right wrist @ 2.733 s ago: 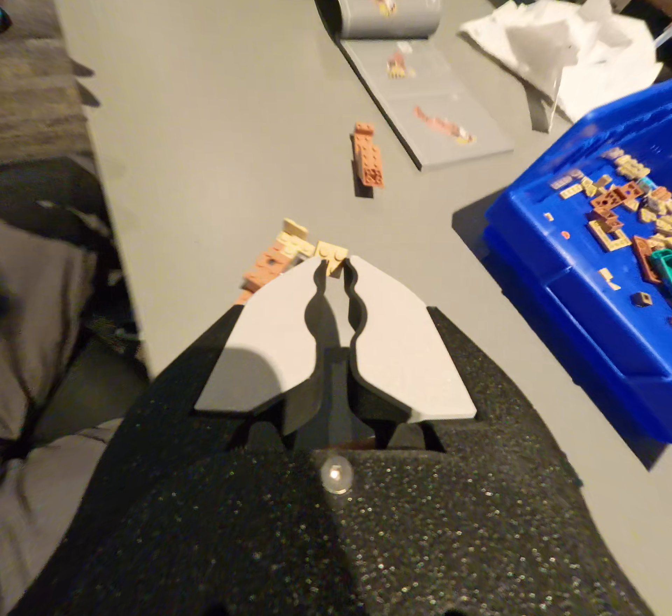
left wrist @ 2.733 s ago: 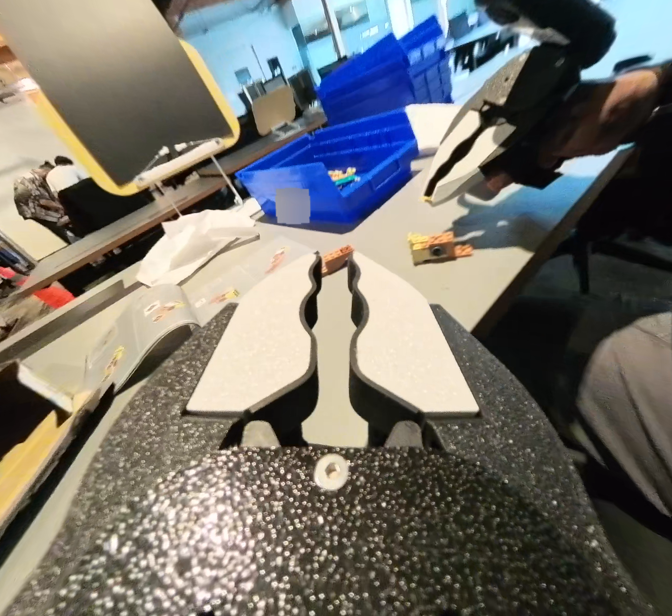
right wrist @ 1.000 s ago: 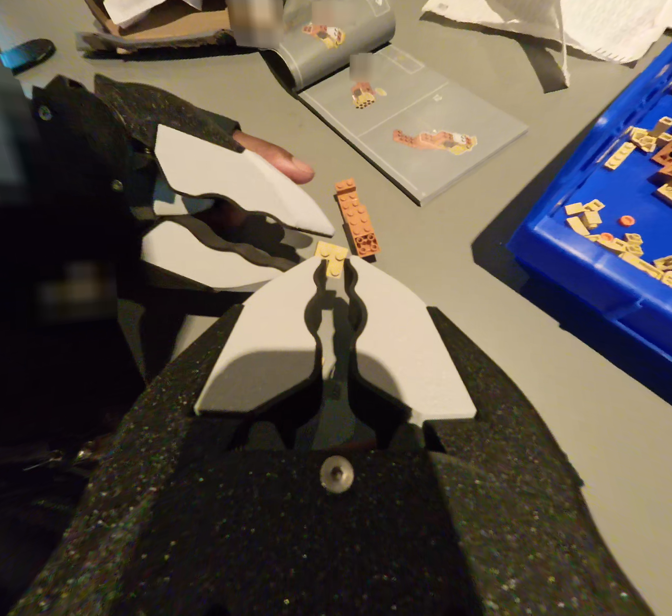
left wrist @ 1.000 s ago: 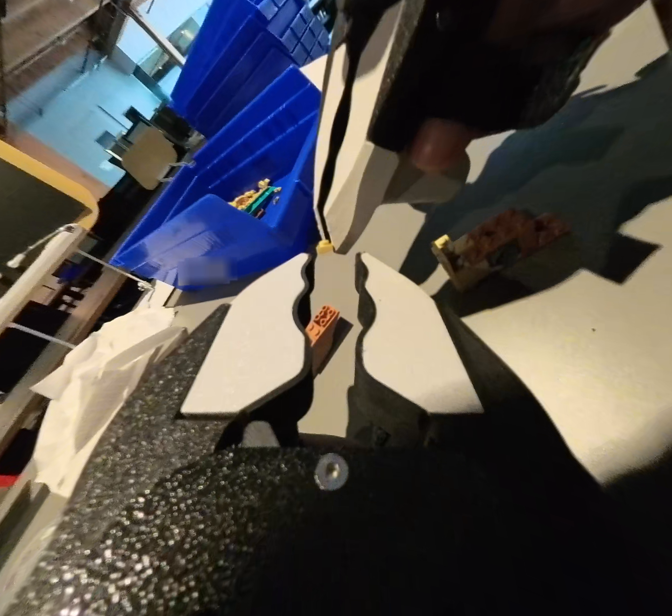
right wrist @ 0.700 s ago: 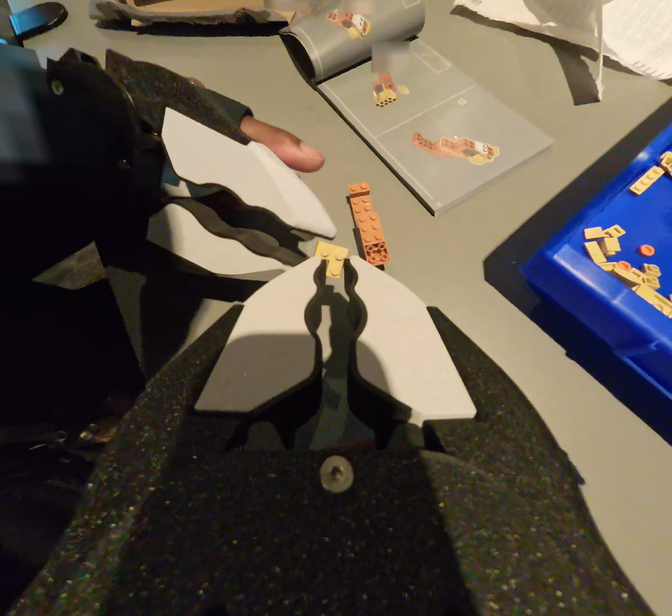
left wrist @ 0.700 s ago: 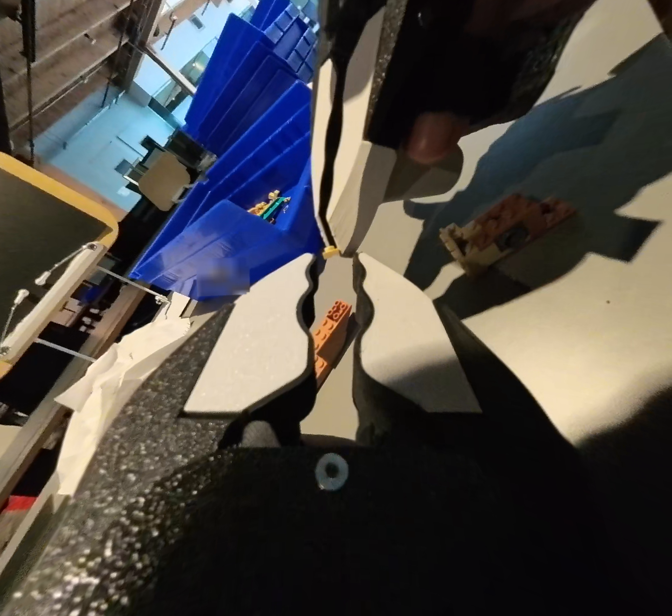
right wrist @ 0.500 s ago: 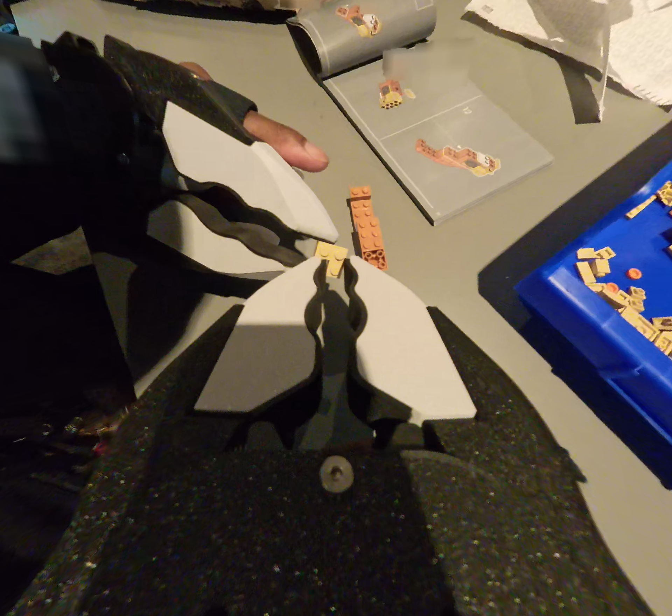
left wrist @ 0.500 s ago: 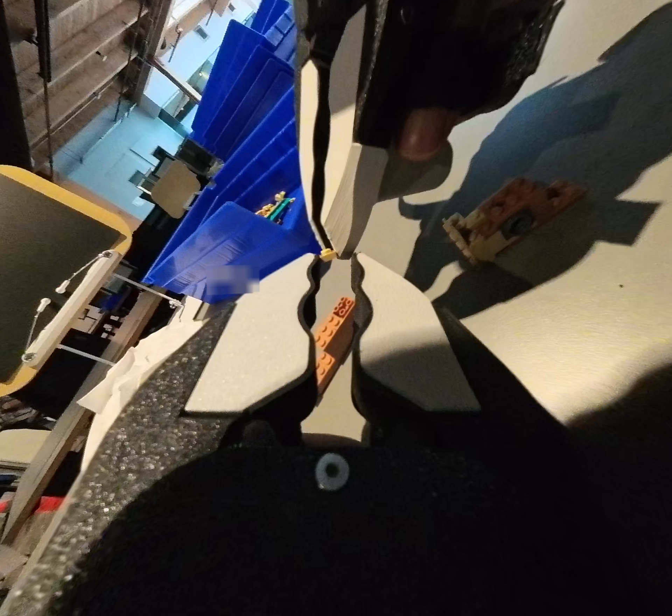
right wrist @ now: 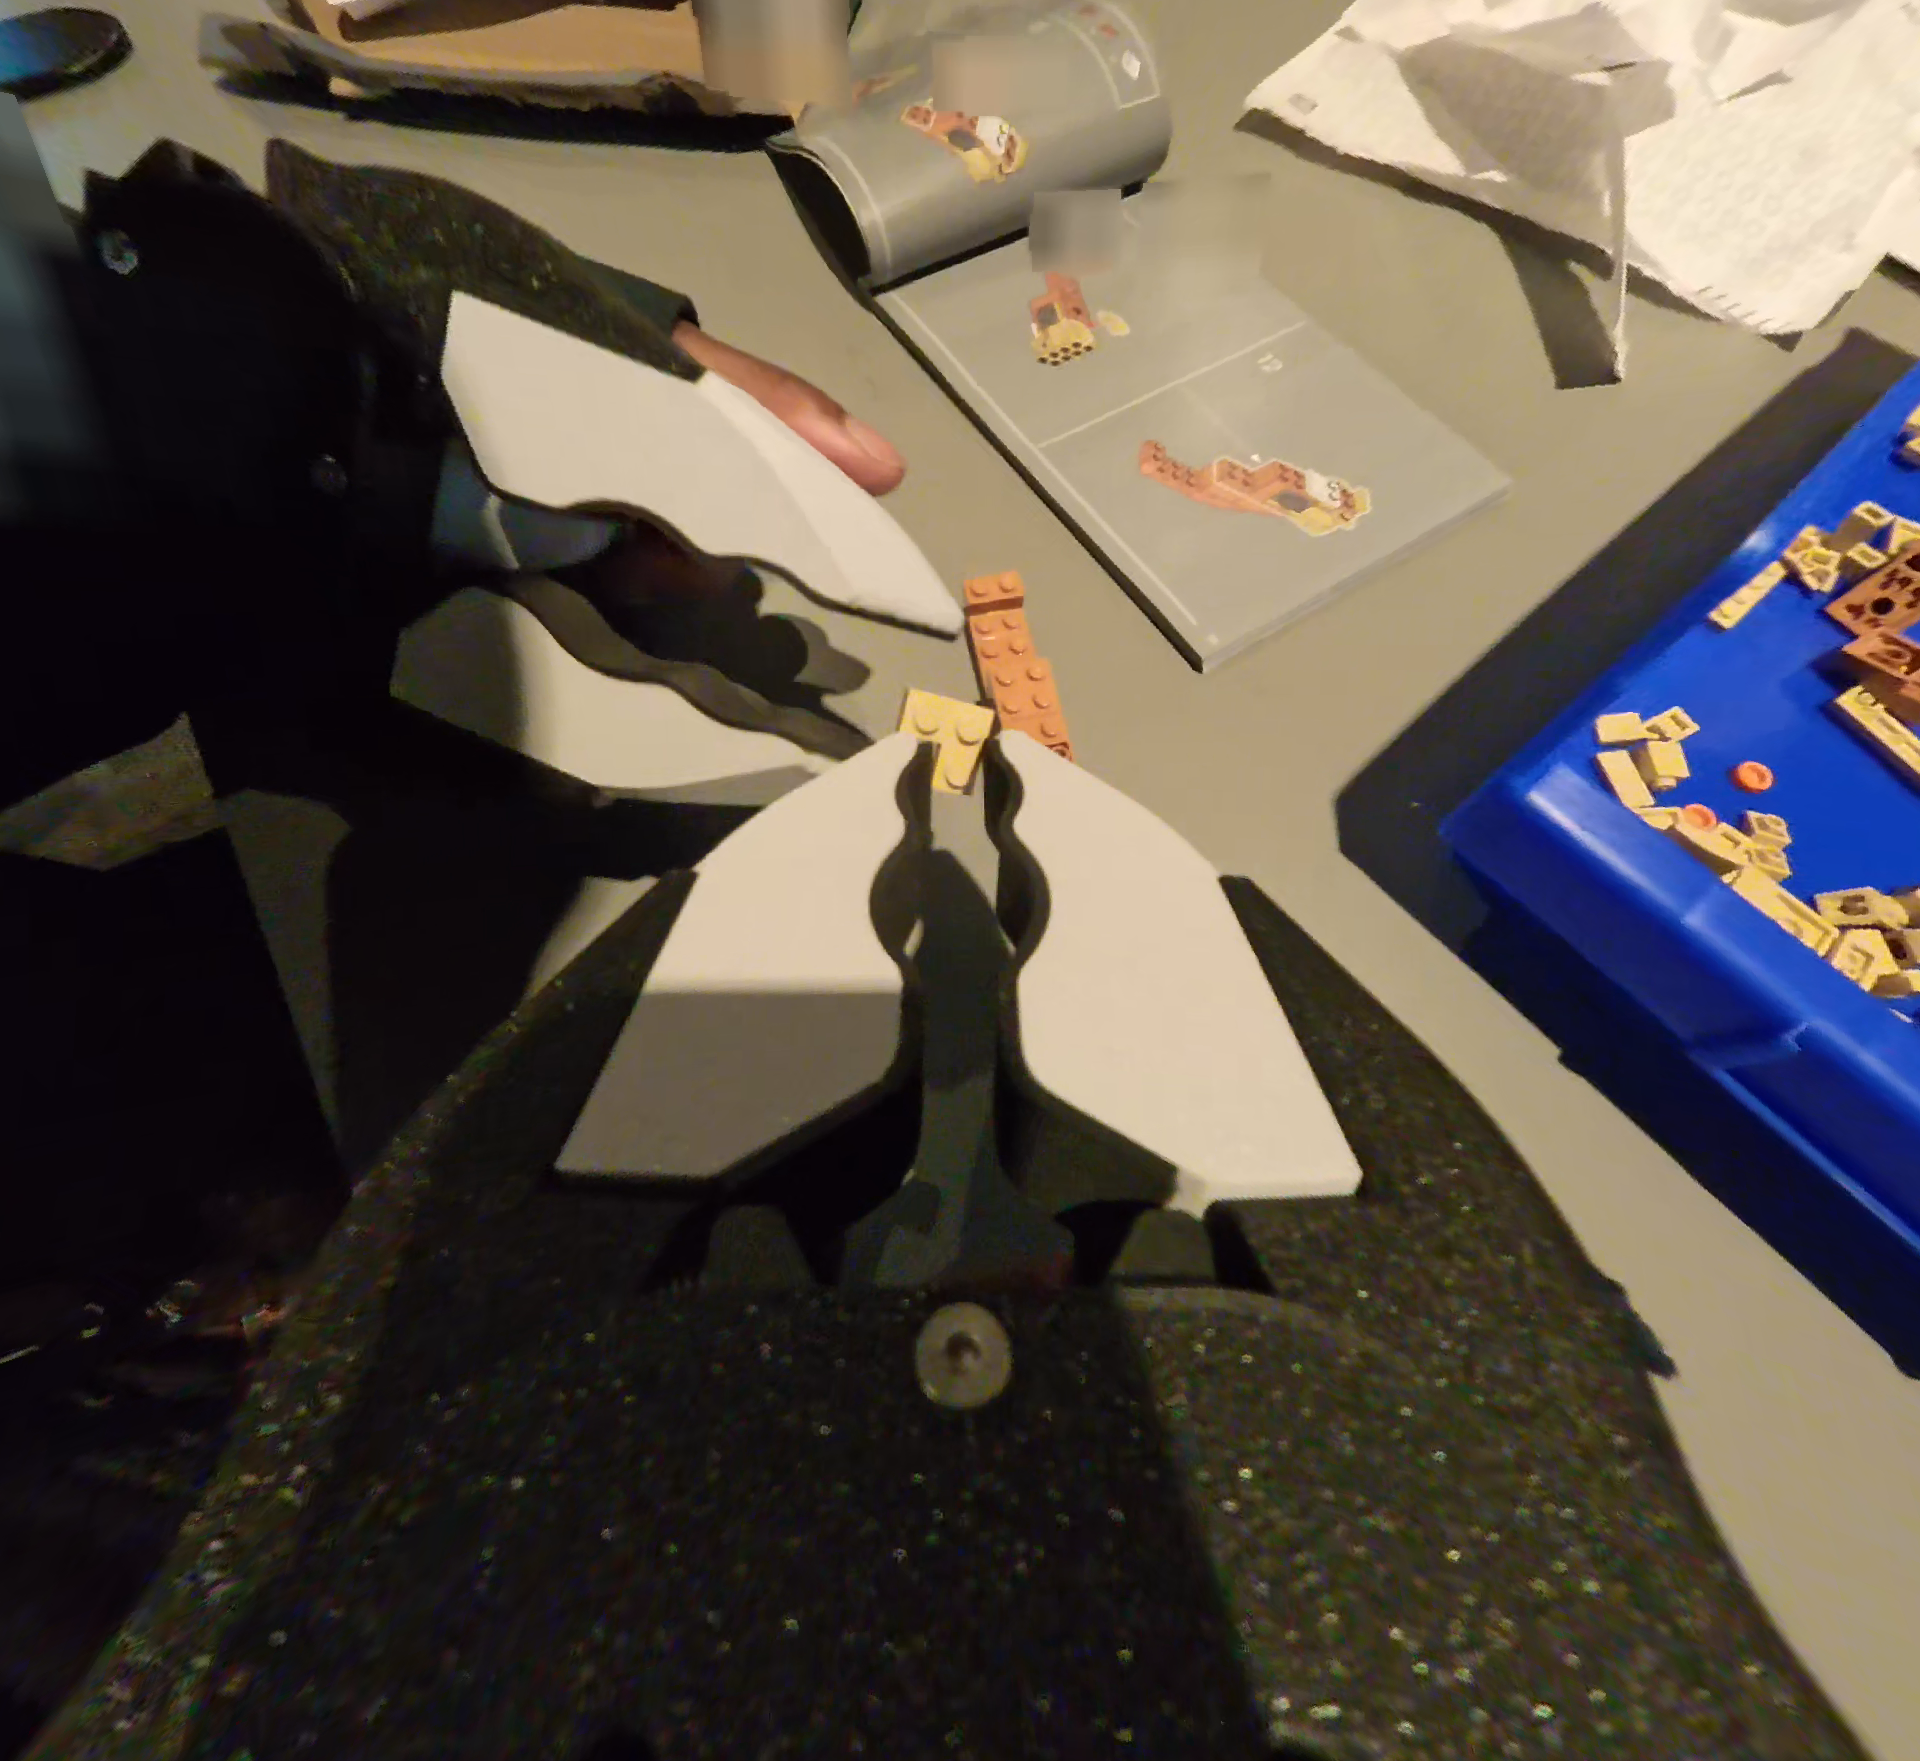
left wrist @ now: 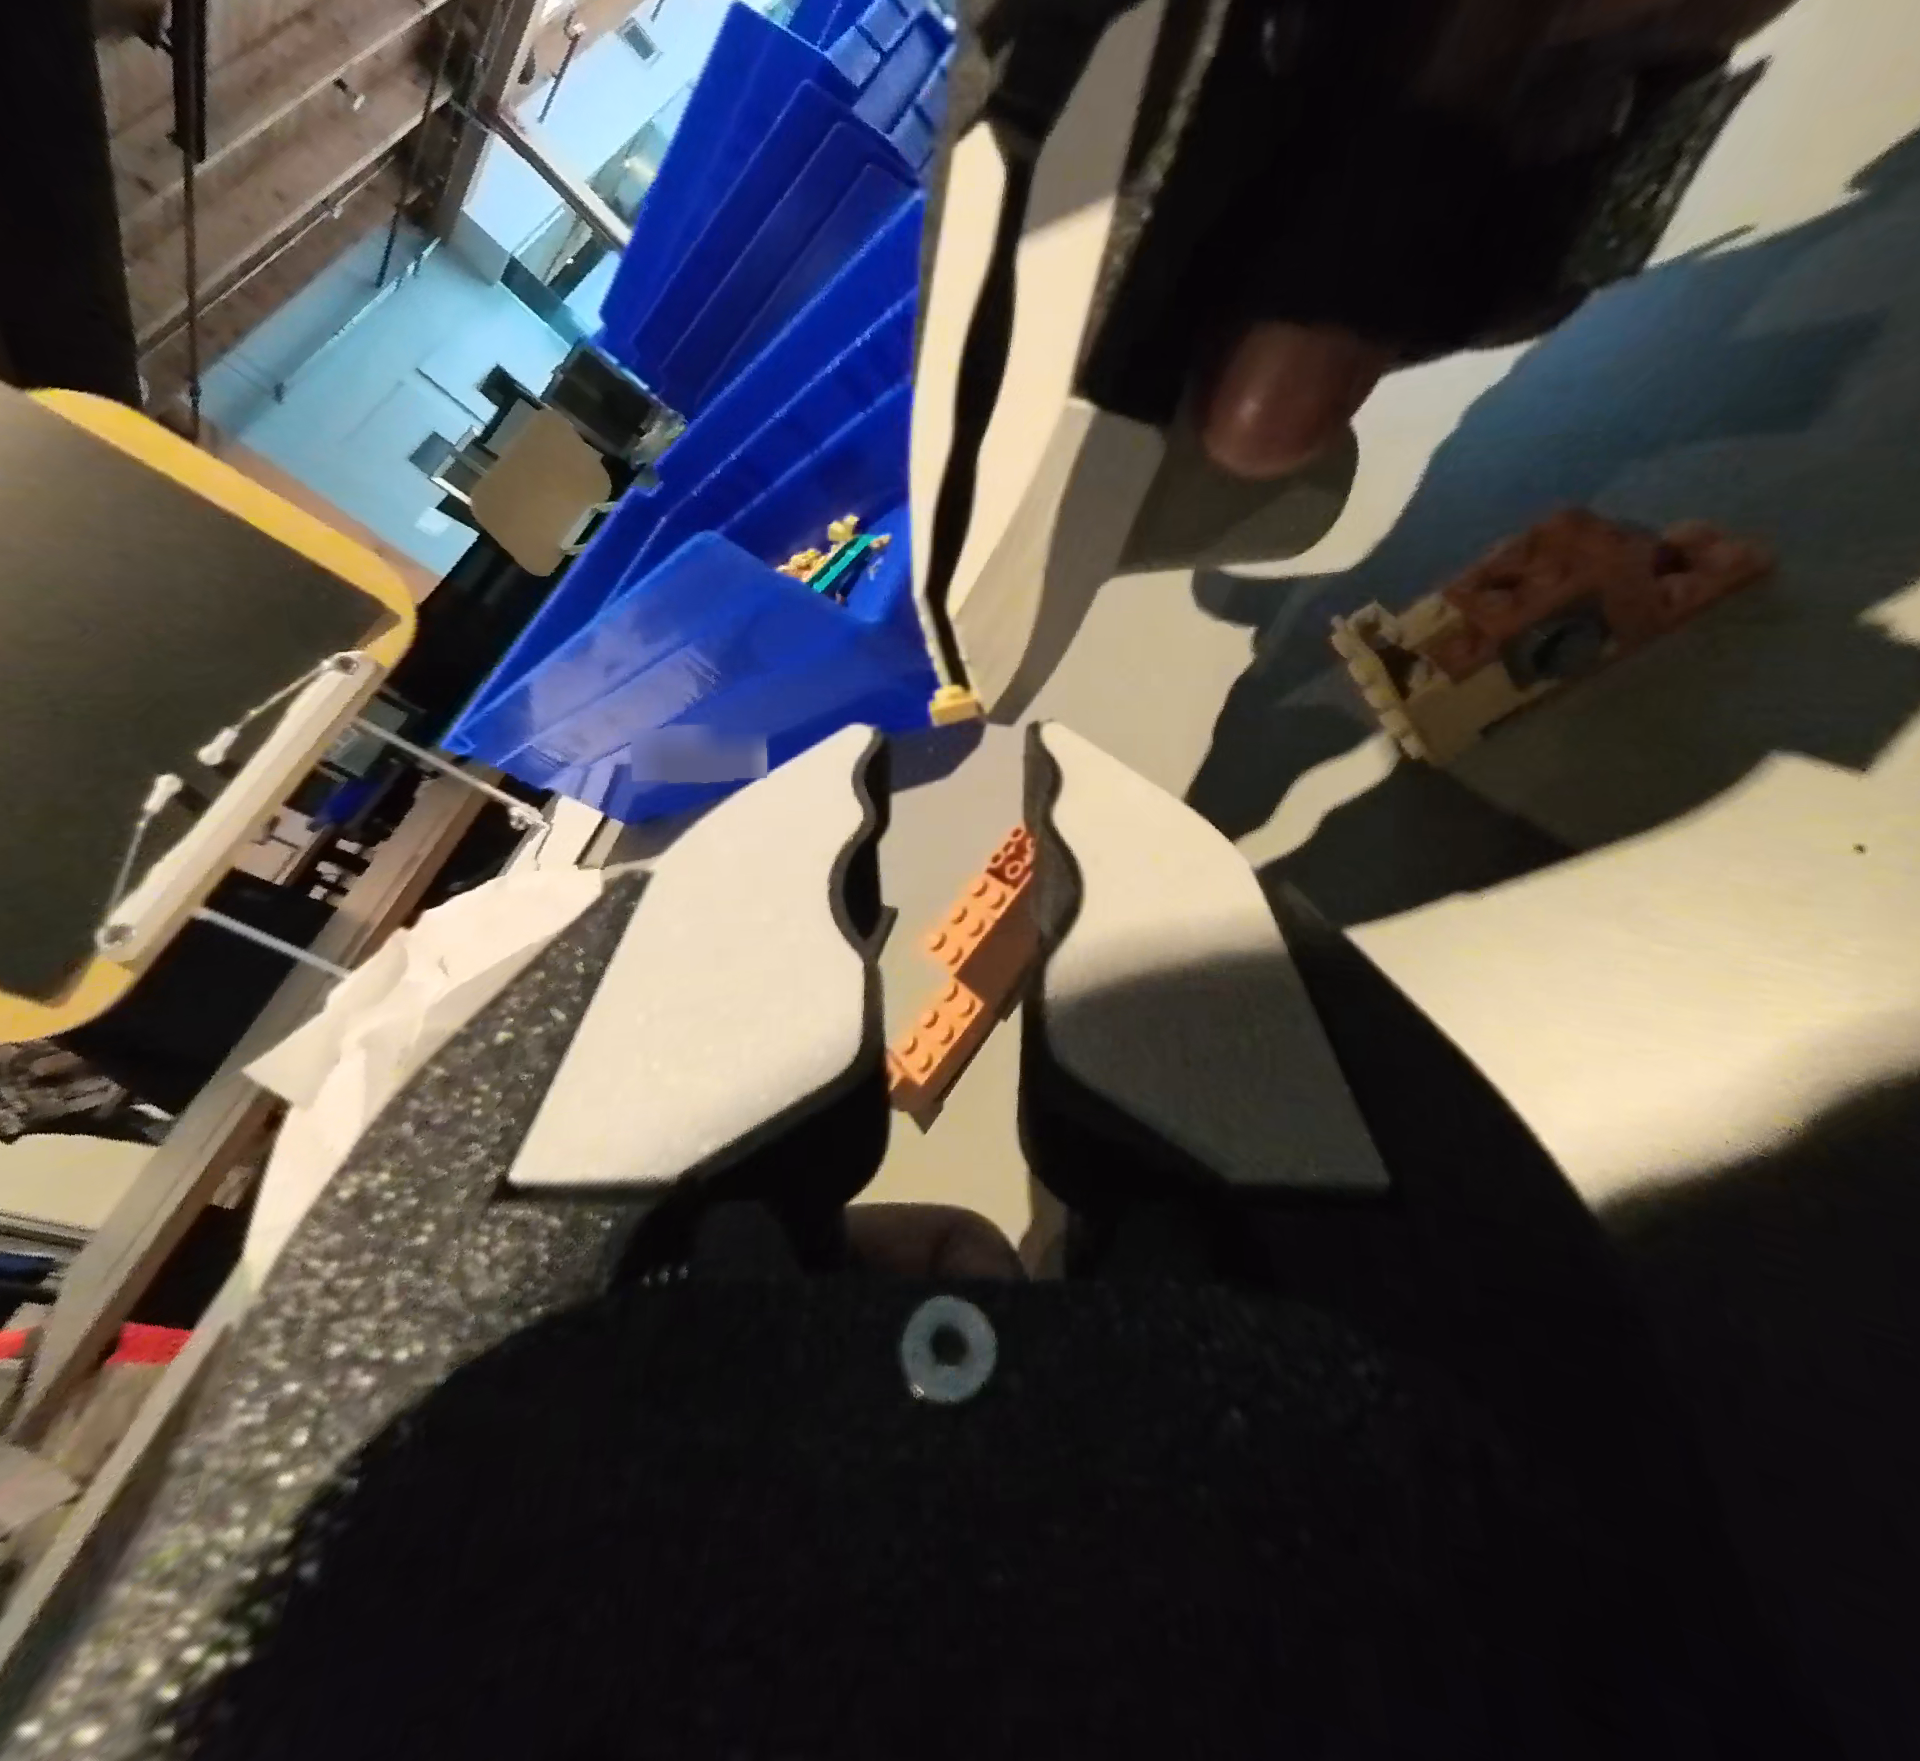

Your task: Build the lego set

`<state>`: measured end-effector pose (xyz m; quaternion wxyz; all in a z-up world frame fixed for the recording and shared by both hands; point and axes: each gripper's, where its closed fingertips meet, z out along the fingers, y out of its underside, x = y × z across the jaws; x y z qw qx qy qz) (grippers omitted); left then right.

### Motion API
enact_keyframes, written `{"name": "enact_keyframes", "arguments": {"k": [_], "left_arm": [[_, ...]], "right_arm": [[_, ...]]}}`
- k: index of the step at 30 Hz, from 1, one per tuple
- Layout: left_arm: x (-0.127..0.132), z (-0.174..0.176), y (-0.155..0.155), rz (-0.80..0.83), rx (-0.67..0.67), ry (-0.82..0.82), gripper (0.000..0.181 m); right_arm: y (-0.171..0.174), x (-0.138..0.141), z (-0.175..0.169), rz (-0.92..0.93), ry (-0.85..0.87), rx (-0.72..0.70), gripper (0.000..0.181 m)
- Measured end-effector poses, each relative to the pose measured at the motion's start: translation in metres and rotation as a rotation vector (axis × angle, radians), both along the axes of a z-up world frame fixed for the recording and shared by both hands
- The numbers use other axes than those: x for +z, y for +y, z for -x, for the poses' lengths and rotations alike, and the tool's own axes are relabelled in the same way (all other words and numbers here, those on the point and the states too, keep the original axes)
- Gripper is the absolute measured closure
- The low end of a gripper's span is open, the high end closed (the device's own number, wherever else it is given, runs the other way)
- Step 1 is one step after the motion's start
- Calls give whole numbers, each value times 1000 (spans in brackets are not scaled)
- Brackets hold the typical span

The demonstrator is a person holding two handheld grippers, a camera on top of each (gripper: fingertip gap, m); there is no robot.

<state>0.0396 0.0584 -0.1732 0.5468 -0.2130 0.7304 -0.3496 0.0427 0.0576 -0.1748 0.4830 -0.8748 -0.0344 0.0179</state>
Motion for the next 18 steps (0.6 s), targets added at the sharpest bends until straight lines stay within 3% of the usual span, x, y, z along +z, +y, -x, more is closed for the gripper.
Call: {"name": "enact_keyframes", "arguments": {"k": [5,10,18], "left_arm": [[14,5,4,147,-31,0,162],[26,12,5,378,-128,82,165],[18,13,7,787,-176,426,165]], "right_arm": [[0,2,0,-28,-56,11,173],[5,5,3,-58,-254,71,173],[12,11,9,-91,-403,108,173]]}}
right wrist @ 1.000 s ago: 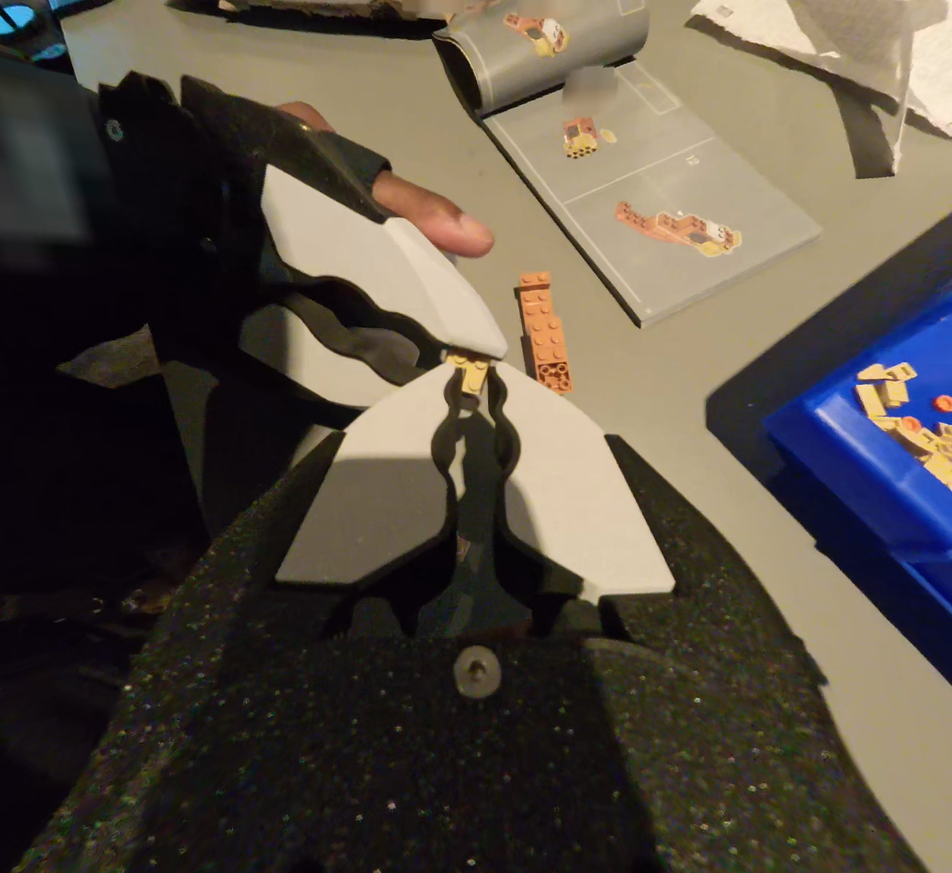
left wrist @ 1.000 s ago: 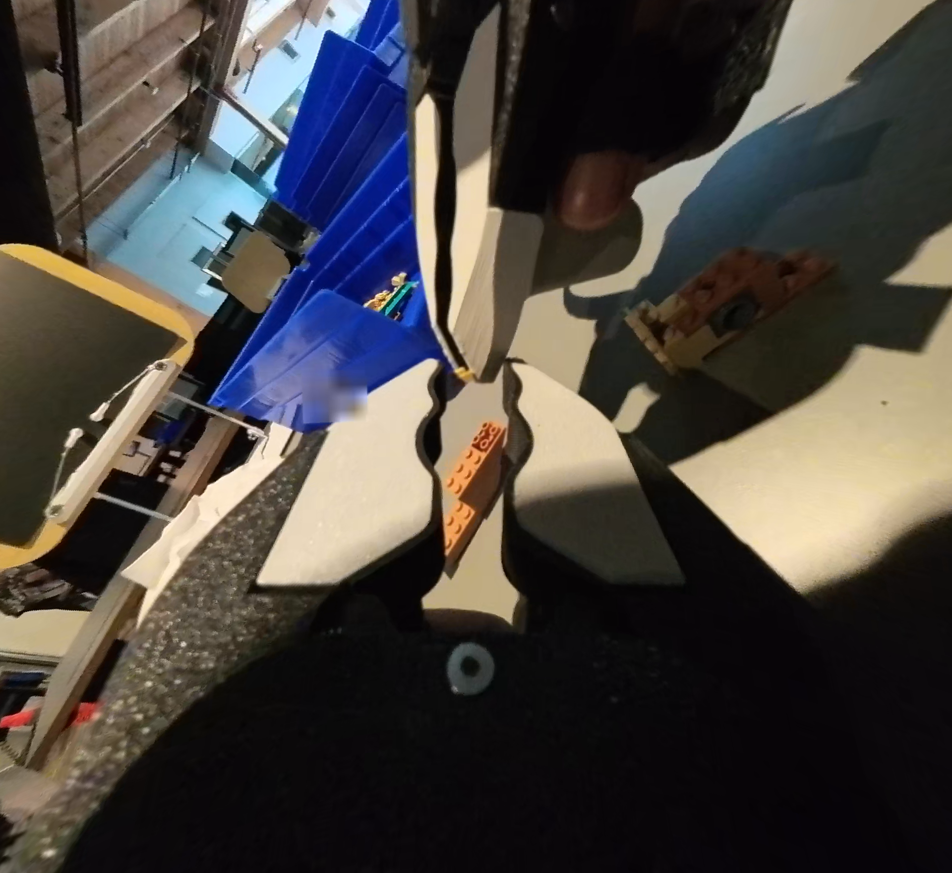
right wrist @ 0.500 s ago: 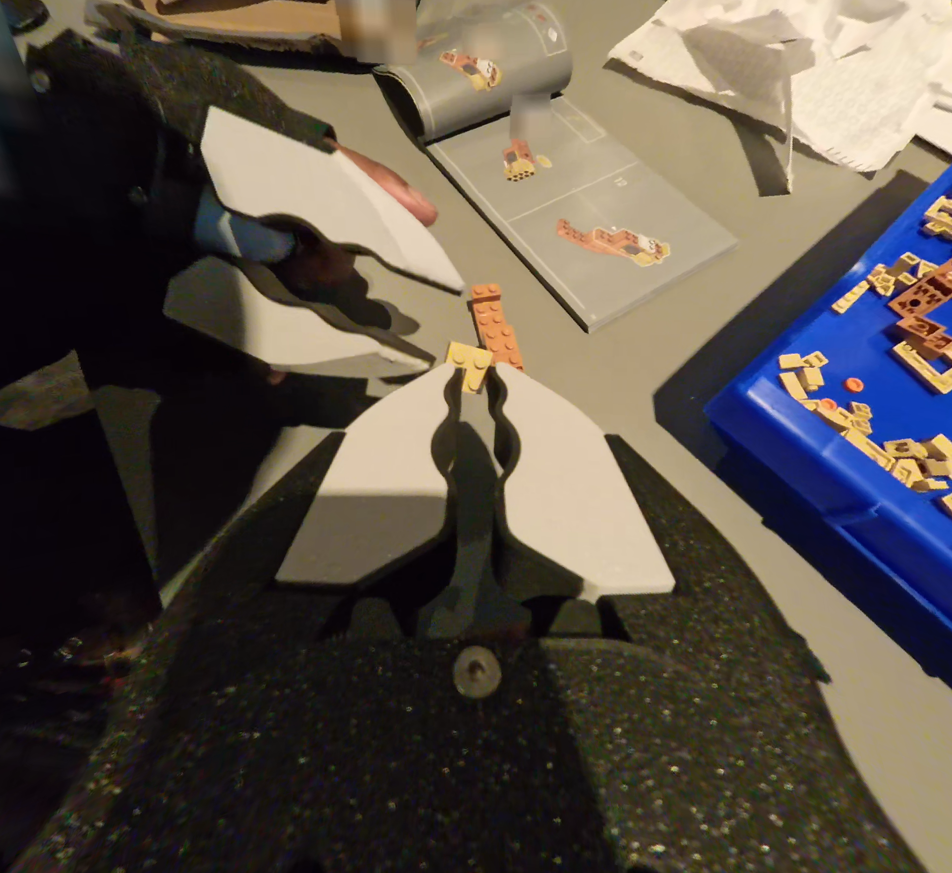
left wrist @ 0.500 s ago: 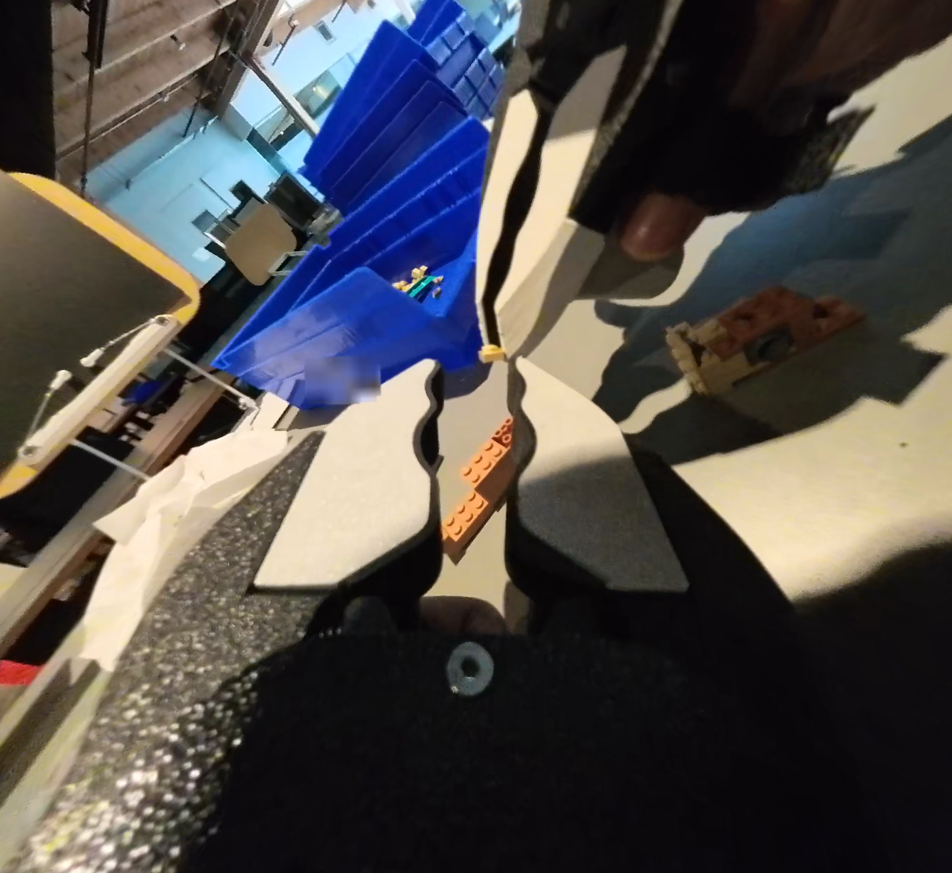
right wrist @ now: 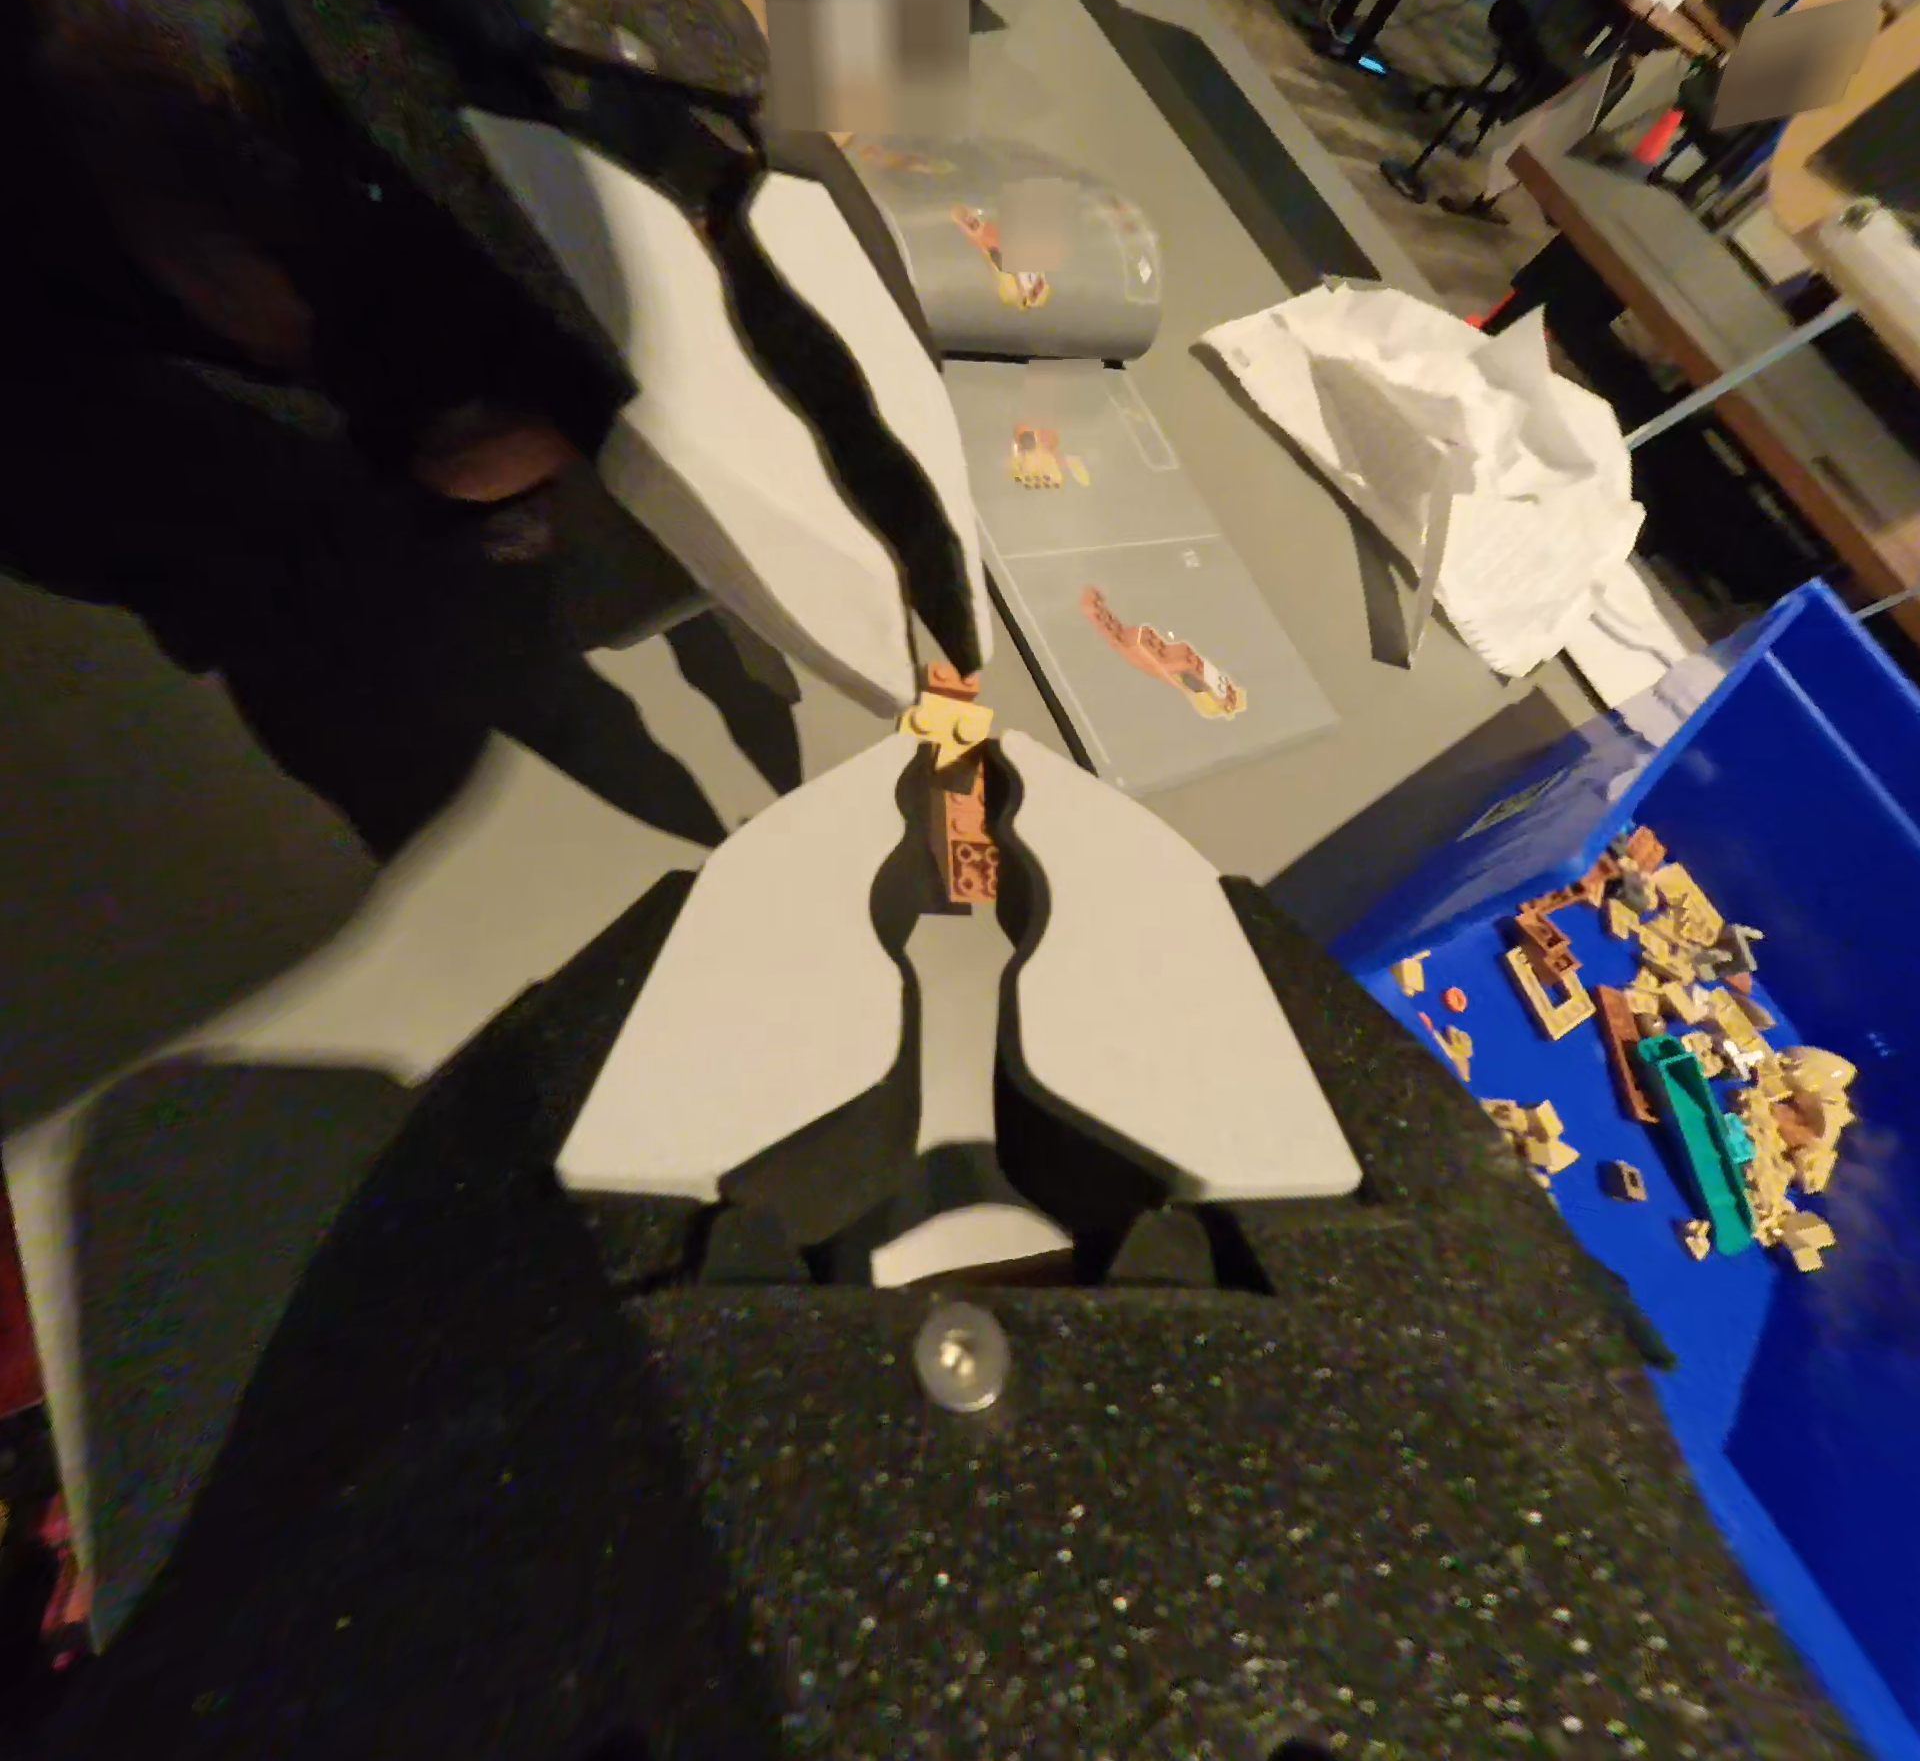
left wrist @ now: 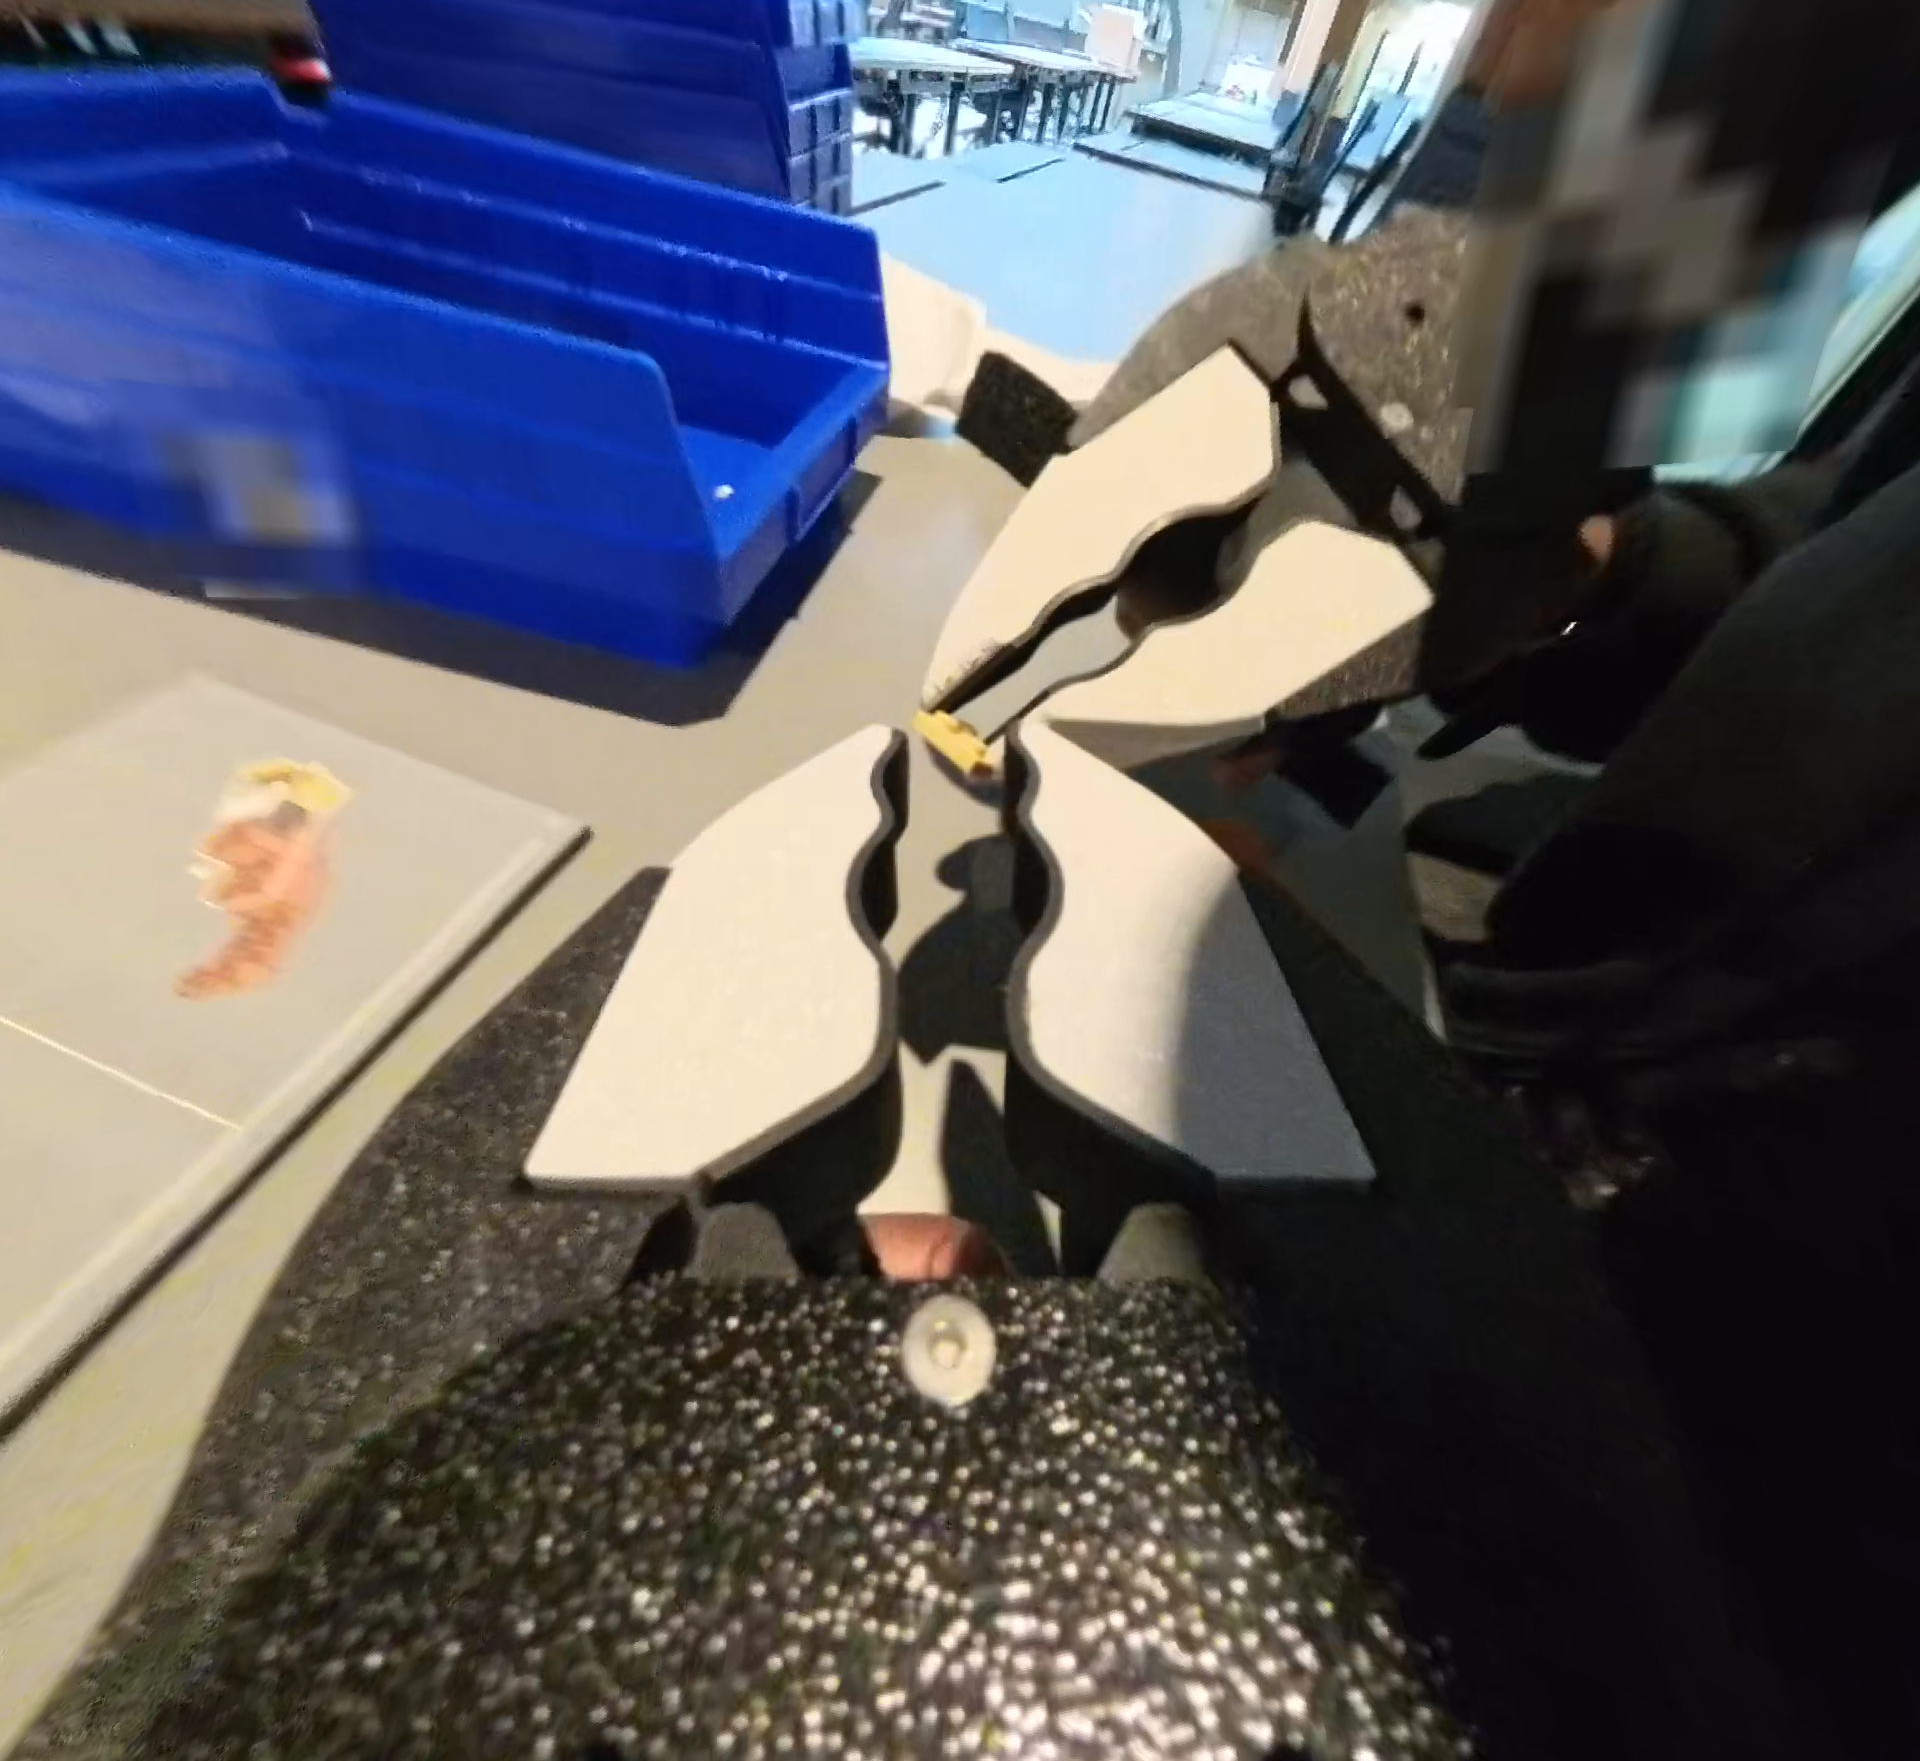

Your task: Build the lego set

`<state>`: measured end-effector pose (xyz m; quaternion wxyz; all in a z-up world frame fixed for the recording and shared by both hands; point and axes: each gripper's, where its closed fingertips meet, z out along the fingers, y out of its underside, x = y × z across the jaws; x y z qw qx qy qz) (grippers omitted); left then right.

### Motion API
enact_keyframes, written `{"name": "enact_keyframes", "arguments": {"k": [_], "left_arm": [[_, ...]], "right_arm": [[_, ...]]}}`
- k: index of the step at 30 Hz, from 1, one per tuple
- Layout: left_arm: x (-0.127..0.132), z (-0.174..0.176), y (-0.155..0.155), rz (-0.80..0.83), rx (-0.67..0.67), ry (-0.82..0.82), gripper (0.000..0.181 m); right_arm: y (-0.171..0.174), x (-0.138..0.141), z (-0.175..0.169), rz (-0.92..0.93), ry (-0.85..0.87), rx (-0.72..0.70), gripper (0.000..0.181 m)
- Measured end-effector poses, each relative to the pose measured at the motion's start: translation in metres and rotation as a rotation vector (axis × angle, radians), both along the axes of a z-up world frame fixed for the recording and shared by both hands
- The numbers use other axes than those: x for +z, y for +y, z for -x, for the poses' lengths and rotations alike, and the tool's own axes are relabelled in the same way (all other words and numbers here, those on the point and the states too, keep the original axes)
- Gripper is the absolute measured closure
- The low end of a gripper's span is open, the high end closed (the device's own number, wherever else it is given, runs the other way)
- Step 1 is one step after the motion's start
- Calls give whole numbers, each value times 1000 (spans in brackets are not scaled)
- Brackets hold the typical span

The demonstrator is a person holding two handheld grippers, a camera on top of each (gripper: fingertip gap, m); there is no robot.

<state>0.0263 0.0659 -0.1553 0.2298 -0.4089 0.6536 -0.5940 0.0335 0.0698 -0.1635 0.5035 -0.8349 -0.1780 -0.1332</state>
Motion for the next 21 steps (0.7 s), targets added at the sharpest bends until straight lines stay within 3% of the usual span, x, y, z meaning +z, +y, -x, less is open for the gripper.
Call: {"name": "enact_keyframes", "arguments": {"k": [3,16,21], "left_arm": [[-1,-3,4,125,9,78,164],[-11,-2,3,342,-36,267,176],[-9,-4,7,402,-39,280,177]], "right_arm": [[2,-1,3,-4,-42,16,173],[7,-5,-1,-16,-145,-4,172],[4,-8,2,3,-95,19,151]]}}
